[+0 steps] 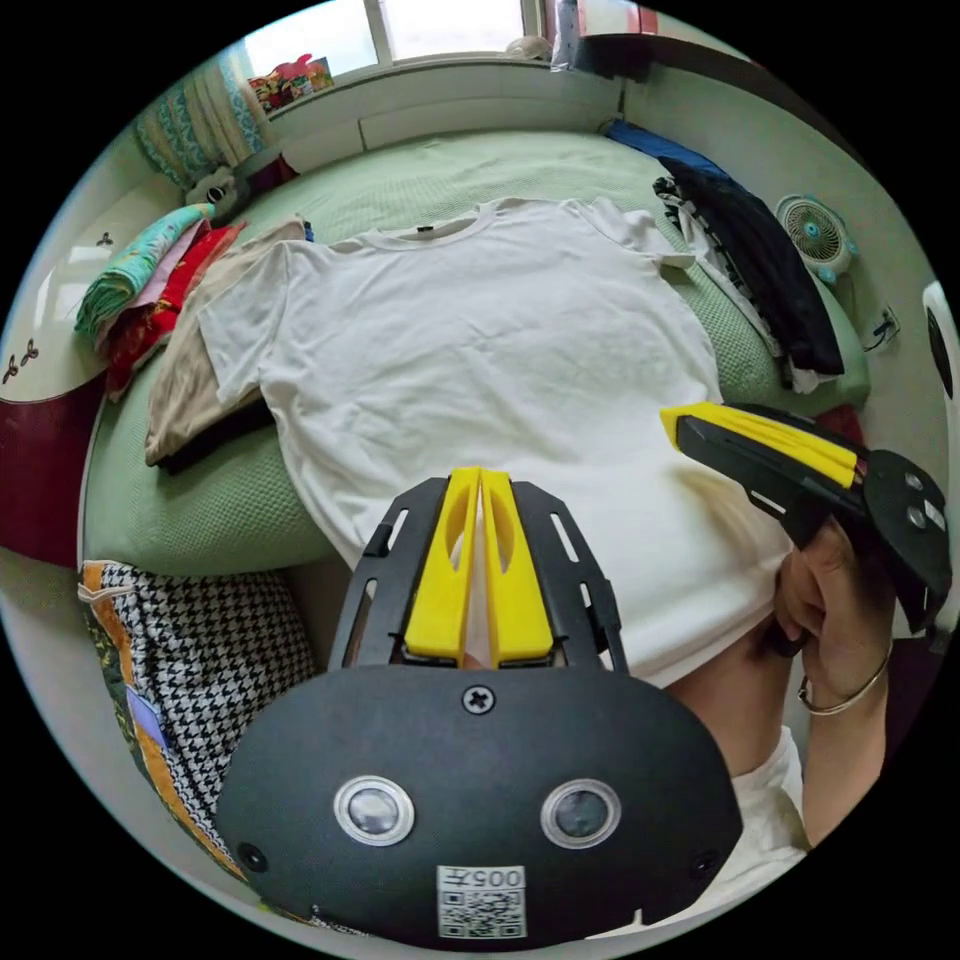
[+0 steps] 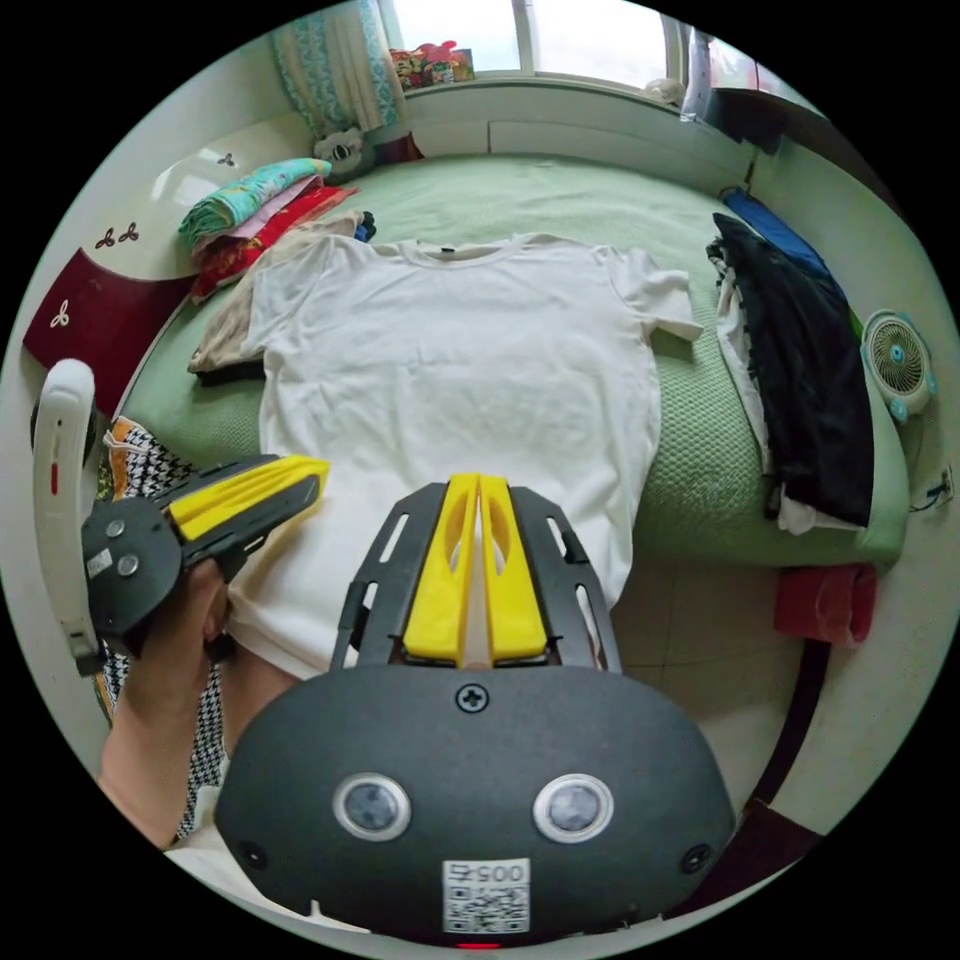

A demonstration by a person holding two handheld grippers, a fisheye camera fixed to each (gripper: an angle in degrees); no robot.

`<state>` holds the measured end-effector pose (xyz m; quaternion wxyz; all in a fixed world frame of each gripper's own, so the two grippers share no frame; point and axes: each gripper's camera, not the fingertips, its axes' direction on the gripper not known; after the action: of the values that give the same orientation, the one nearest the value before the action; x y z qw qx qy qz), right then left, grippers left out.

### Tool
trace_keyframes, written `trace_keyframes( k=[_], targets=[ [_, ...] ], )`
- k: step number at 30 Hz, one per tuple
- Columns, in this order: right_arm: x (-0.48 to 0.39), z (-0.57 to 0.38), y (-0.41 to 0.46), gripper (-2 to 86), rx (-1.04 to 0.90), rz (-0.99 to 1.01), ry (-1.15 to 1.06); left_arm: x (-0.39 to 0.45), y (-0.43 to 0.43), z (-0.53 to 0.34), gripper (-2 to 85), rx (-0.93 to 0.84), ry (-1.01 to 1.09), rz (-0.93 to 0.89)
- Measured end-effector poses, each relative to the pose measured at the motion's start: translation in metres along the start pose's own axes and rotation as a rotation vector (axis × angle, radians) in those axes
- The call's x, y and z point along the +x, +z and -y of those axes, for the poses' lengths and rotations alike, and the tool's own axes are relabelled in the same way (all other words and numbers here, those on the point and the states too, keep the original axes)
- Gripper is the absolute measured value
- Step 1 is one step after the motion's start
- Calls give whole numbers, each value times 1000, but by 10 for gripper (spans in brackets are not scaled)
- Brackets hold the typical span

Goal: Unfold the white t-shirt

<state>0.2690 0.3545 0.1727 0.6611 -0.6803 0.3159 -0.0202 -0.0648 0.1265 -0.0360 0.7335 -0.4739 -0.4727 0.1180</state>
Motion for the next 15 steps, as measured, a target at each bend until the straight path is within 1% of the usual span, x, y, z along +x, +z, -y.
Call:
trace_keyframes(
  k=[4,11,15],
  targets=[
    [-1,-1,7,-10,-10,15,7,7,3,-5,-7,7,-16,-4],
    [-17,0,21,-10,-32,-29,-37,12,10,-10,-6,9,-53,-27],
    [-19,1,27,-10,-30,-20,-21,15,13,-12,-6,12,-56,-36]
  ],
)
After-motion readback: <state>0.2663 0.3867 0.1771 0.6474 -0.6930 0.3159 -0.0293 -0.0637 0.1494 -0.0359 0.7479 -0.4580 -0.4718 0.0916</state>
